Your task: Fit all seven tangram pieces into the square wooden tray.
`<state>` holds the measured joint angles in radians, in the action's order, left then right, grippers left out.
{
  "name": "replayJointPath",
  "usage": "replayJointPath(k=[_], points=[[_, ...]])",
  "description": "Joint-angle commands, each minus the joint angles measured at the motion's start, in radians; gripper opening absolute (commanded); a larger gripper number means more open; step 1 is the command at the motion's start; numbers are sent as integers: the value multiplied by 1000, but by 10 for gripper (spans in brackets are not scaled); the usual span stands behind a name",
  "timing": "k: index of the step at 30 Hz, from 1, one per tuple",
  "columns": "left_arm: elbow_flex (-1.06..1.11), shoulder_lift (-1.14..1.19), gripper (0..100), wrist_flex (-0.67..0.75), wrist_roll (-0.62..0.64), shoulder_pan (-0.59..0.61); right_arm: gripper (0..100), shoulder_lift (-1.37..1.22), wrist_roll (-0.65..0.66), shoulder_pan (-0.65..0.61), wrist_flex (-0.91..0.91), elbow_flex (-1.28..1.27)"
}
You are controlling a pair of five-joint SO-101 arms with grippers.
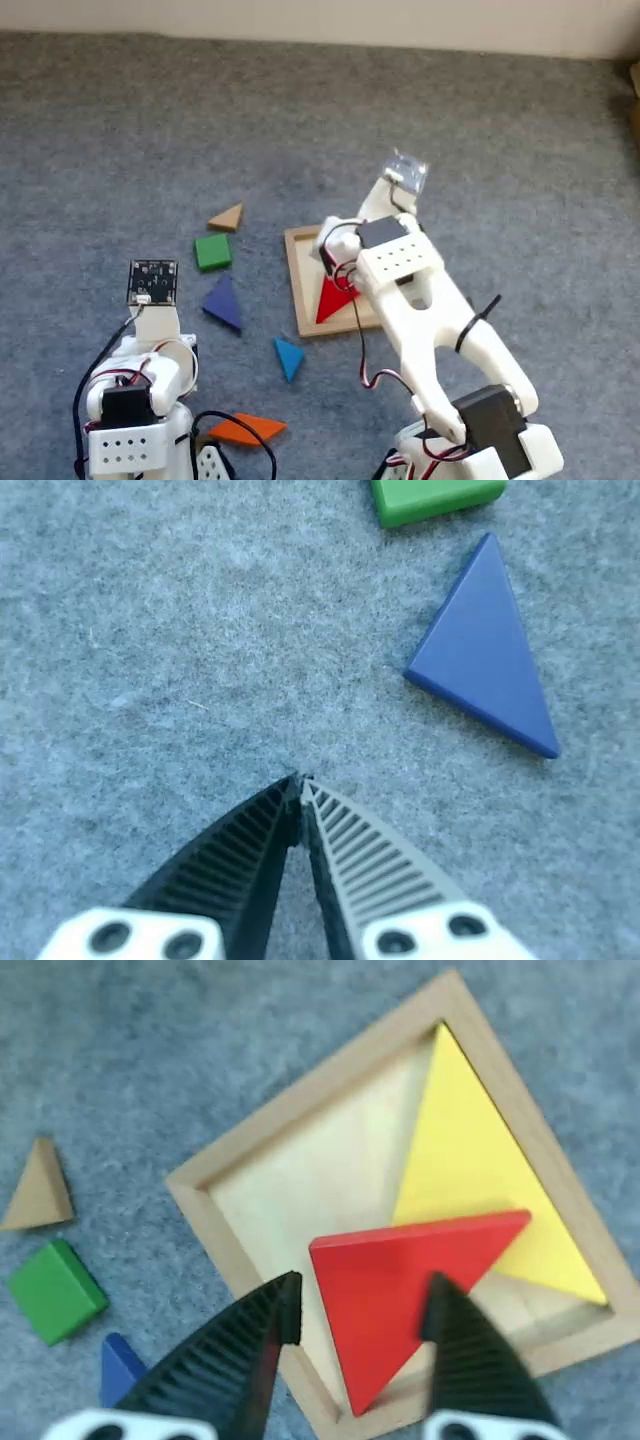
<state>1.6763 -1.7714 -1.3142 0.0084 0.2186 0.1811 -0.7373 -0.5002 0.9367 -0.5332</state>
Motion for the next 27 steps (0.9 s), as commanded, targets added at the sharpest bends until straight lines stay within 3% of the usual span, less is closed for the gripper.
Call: replayJointPath(k=[1, 4, 14, 27], points=[[19, -50, 10, -6, -3, 16, 5, 64, 98, 21, 7, 96], [19, -50, 10, -6, -3, 16, 4, 50, 140, 21, -4, 108], [19, -50, 10, -6, -3, 16, 4, -4, 143, 65, -280, -54], [19, -50, 10, -6, -3, 16, 4, 30, 144, 67, -283, -239]])
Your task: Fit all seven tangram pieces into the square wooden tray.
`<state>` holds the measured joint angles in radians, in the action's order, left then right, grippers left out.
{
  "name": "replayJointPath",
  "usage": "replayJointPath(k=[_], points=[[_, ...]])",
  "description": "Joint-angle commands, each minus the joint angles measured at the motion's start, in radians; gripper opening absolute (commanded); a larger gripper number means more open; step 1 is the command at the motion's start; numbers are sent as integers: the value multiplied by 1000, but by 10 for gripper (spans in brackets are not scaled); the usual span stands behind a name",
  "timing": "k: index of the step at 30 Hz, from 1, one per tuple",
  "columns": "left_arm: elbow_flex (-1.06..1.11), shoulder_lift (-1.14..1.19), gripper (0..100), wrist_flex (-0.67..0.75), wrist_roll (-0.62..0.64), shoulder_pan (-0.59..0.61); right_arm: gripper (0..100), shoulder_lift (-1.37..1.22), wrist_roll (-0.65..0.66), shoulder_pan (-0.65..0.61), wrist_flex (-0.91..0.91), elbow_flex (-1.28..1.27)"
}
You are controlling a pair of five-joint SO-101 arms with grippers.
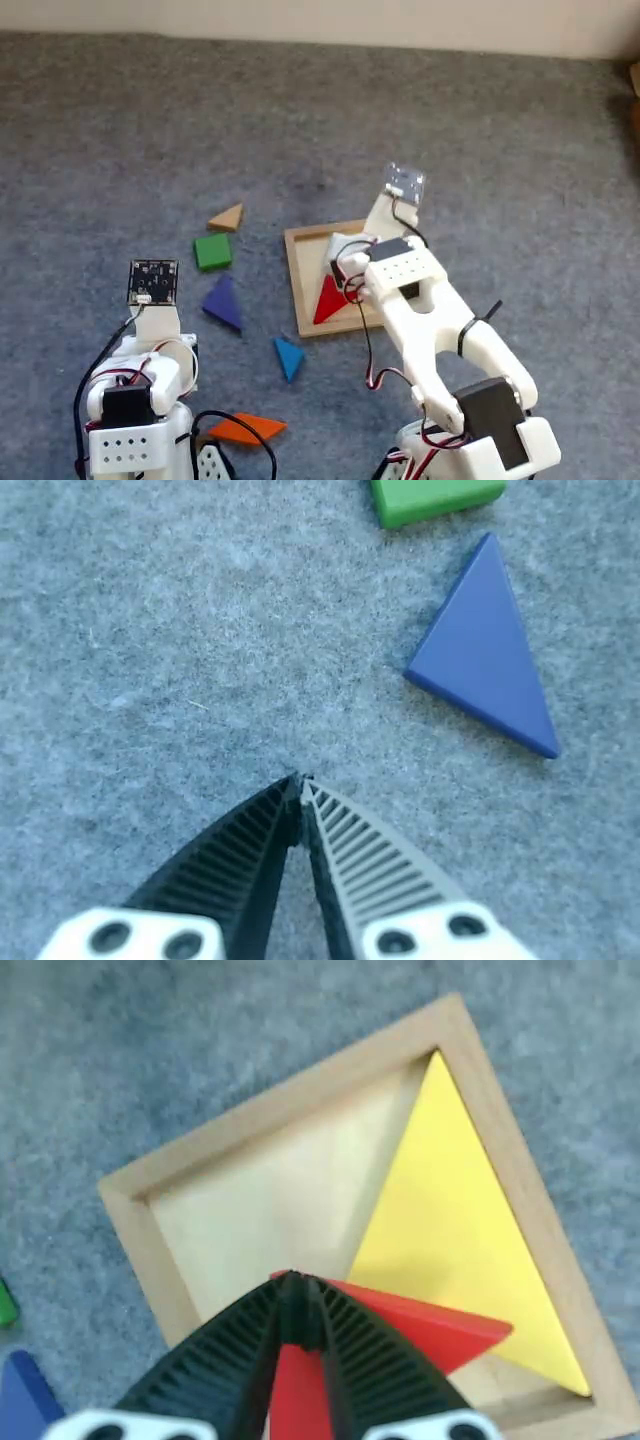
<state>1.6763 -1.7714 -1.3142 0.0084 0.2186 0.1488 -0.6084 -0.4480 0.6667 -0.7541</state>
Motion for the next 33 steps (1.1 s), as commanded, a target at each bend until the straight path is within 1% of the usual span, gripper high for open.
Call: replayJointPath(k=[1, 5, 7, 13, 17, 22, 28, 33], points=[[19, -50, 10, -6, -3, 16, 4, 67, 17, 15, -13, -28], [19, -50, 10, -6, -3, 16, 4, 71, 101, 18, -13, -74], [19, -50, 10, -6, -3, 16, 4, 73, 120, 33, -8, -87], [19, -50, 10, -6, -3, 16, 4, 77, 121, 54, 150, -71], [19, -50, 10, -6, -3, 16, 4, 139, 121, 58, 151, -47], [19, -50, 10, -6, -3, 16, 4, 288, 121, 58, 154, -50], [19, -50, 10, -6, -3, 16, 4, 424, 126, 53, 217, -50], [19, -50, 10, -6, -3, 16, 5, 453, 304, 48, 232, -82]])
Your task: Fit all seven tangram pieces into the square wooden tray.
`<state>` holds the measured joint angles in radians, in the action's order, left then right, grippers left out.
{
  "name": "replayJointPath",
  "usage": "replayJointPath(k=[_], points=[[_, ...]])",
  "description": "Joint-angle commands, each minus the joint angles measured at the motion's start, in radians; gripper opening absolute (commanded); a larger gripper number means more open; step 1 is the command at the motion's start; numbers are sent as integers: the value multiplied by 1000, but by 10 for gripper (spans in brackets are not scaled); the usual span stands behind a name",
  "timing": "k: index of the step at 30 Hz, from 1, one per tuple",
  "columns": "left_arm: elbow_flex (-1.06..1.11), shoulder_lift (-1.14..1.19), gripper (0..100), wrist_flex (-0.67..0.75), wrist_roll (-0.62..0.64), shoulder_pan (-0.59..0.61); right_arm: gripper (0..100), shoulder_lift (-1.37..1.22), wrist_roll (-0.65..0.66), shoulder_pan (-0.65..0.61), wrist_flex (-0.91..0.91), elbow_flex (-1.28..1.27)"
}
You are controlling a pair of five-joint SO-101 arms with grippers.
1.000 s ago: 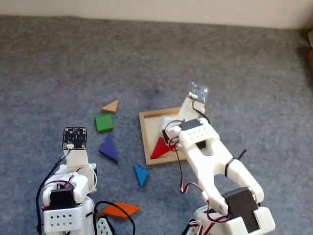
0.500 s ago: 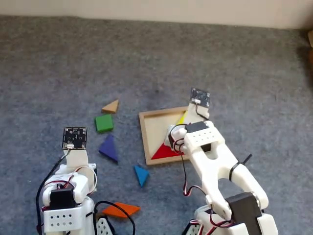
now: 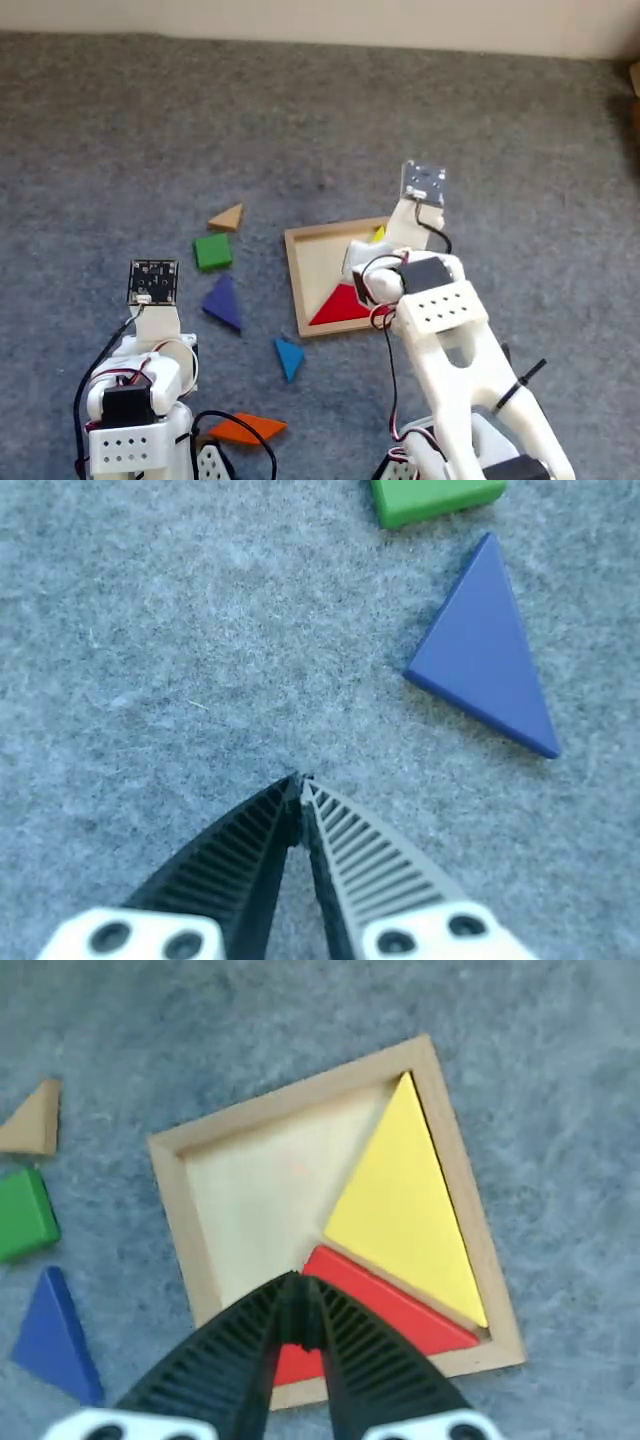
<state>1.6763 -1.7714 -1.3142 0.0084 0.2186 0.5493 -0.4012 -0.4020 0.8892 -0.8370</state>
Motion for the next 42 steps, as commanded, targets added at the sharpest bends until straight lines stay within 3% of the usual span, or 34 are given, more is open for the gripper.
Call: replayJointPath(k=[1, 9, 14, 21, 31, 42], points=[[19, -50, 10, -6, -3, 16, 5, 53, 124, -13, 12, -12], [19, -50, 10, -6, -3, 16, 26, 44, 160, -231, 13, -22], [19, -50, 10, -6, -3, 16, 153, 41, 46, -346, 15, -24], [19, -50, 10, -6, -3, 16, 159, 27, 28, -522, 58, -22], [19, -50, 10, -6, -3, 16, 163, -268, -31, -572, 58, 84], [19, -50, 10, -6, -3, 16, 163, -381, -31, -573, 36, 122]])
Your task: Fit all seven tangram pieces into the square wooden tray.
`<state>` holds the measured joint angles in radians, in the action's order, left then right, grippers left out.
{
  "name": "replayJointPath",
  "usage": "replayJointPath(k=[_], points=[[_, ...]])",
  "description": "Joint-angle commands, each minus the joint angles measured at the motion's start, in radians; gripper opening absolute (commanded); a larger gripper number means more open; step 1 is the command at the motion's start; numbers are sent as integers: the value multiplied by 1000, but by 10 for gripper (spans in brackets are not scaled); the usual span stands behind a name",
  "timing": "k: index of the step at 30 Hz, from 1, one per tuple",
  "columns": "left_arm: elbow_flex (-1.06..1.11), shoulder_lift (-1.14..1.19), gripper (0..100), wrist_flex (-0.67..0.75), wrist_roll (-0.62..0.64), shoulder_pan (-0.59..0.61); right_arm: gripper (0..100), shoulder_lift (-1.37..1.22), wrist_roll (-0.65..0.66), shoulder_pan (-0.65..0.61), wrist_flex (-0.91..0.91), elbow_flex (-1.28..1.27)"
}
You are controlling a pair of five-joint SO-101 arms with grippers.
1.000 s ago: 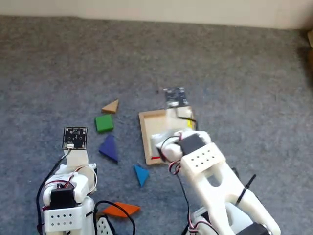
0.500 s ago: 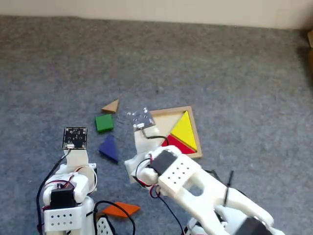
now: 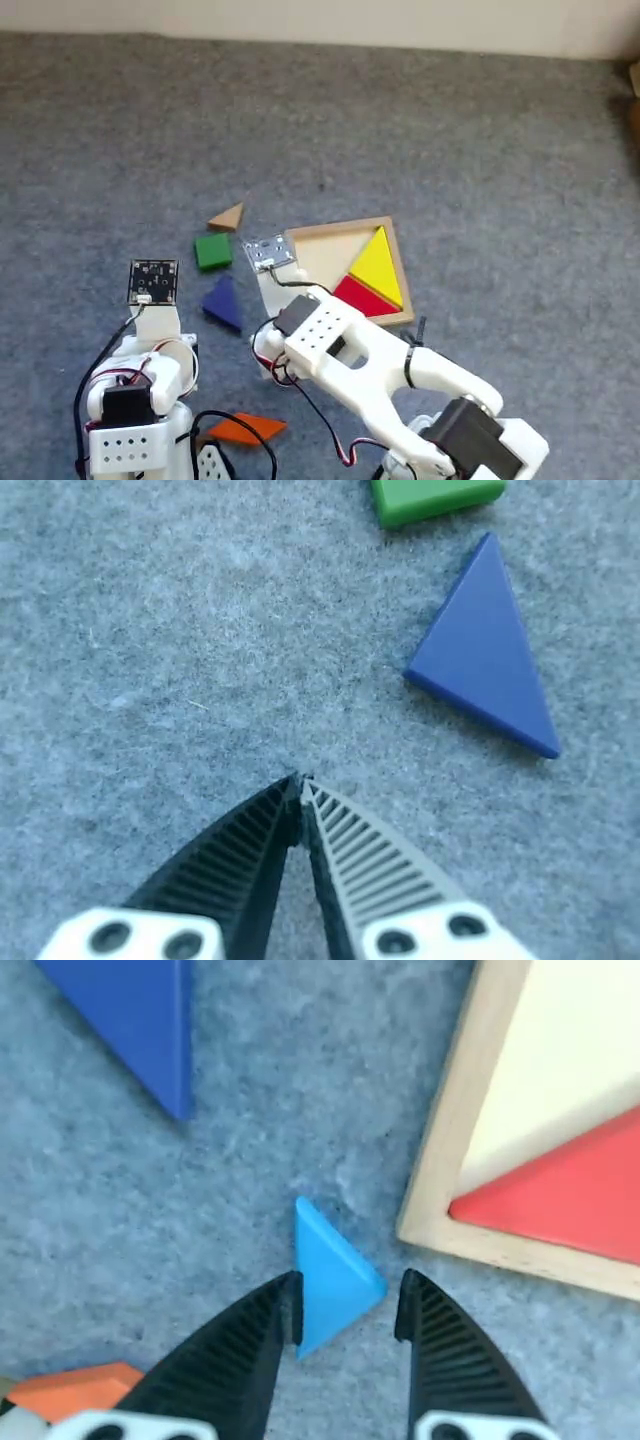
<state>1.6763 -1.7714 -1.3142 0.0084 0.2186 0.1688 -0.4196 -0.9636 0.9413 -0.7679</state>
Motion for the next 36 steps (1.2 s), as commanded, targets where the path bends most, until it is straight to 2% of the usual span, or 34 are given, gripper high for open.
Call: replayJointPath(k=[1, 6, 20, 22, 26, 33, 36], points=[[19, -50, 10, -6, -3, 16, 163, -10, -12, -18, -16, 53], [19, -50, 10, -6, -3, 16, 163, -61, -12, -58, -18, 53], [19, -50, 10, -6, -3, 16, 159, -71, -11, -51, -10, 51], [19, -50, 10, -6, -3, 16, 131, -71, -5, -51, -10, 51], [19, -50, 10, -6, -3, 16, 2, -71, -3, -51, -10, 51], [19, -50, 10, -6, -3, 16, 5, -68, -2, -51, -10, 51], [19, -50, 10, -6, -3, 16, 5, -7, 51, -28, -8, 45]])
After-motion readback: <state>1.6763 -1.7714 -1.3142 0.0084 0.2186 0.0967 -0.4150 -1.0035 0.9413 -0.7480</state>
